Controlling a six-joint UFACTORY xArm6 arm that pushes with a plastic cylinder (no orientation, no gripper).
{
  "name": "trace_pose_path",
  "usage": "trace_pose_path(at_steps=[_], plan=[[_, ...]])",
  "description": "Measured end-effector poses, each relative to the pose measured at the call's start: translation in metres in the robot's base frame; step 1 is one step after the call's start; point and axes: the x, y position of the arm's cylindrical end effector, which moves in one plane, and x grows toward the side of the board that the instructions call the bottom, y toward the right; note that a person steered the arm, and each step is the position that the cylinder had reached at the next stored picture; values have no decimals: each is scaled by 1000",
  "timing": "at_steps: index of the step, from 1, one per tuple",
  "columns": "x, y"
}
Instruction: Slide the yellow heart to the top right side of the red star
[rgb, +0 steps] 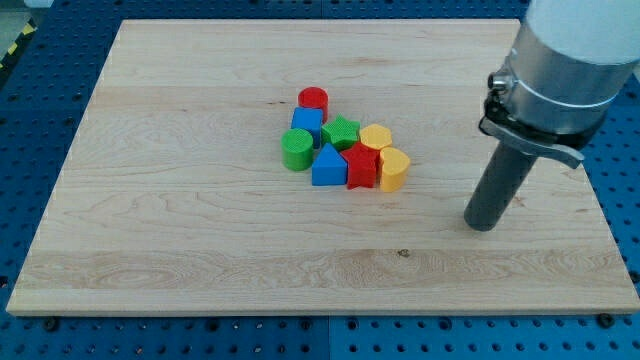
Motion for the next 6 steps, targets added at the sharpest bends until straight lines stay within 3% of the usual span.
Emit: trace_pose_path(at_steps=[4,6], plan=[[-33,-77],[-55,-81]])
